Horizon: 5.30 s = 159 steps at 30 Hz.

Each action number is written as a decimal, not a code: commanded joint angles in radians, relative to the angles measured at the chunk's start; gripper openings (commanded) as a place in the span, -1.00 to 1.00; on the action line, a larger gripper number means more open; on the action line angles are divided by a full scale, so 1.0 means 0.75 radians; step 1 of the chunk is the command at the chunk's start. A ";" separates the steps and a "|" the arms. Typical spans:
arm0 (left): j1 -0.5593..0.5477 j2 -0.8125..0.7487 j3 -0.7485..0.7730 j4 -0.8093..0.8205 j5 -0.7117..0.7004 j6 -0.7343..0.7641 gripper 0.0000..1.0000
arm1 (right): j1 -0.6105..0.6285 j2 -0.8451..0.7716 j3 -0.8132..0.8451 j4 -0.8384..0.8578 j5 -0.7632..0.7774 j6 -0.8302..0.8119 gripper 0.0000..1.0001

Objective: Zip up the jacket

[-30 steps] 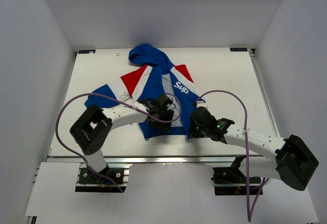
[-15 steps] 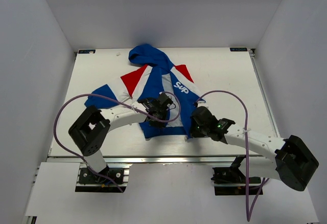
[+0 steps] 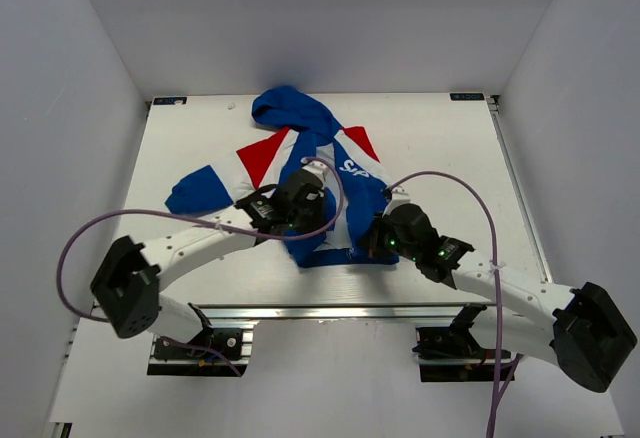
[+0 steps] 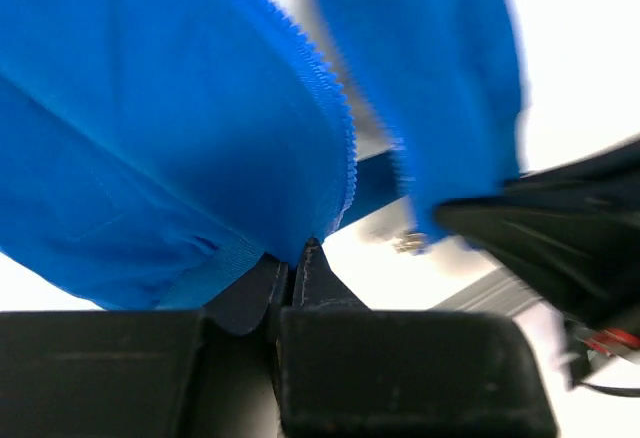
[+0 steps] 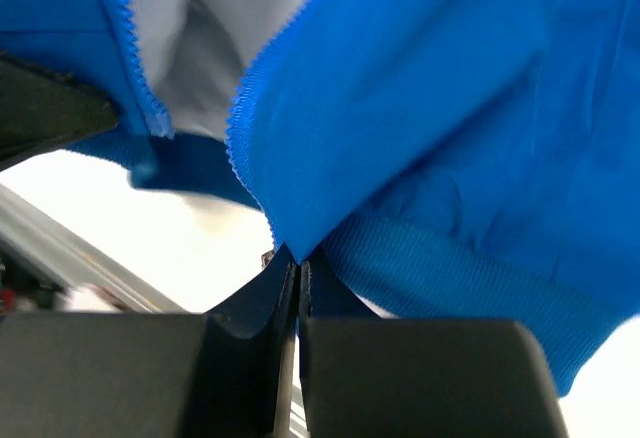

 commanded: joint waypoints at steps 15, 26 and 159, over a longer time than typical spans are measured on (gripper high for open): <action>-0.005 -0.465 -0.243 0.457 -0.002 -0.035 -1.00 | -0.065 -0.088 0.001 0.828 -0.145 -0.102 -1.00; -0.005 -0.504 -0.292 0.559 0.061 0.012 -1.00 | -0.069 -0.009 0.017 0.927 -0.150 -0.192 -1.00; -0.005 -0.610 -0.382 0.793 0.229 0.321 -1.00 | -0.173 -0.317 0.066 0.640 -0.413 -0.262 -1.00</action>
